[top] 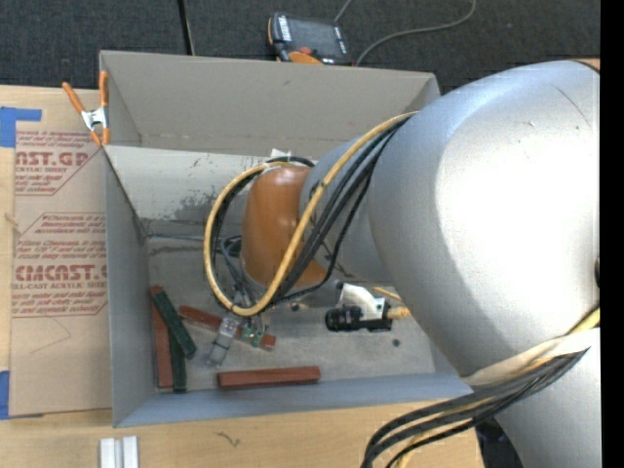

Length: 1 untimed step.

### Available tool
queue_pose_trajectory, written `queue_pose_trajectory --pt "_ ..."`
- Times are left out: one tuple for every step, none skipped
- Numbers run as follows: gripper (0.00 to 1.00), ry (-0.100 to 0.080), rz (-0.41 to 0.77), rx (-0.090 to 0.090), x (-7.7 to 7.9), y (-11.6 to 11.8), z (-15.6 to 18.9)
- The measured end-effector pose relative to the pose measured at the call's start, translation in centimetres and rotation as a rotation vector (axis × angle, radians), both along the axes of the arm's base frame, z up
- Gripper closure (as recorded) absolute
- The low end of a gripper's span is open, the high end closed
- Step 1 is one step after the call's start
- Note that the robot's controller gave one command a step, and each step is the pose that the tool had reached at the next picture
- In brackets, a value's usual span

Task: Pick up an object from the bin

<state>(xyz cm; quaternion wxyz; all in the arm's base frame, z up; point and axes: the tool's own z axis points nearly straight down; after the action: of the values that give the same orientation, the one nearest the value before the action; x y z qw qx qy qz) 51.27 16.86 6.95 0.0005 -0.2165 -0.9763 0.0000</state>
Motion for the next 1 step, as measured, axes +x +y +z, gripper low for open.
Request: queue_pose_trajectory --pt "1.0 0.001 0.0 0.0 0.0 -0.01 0.0"
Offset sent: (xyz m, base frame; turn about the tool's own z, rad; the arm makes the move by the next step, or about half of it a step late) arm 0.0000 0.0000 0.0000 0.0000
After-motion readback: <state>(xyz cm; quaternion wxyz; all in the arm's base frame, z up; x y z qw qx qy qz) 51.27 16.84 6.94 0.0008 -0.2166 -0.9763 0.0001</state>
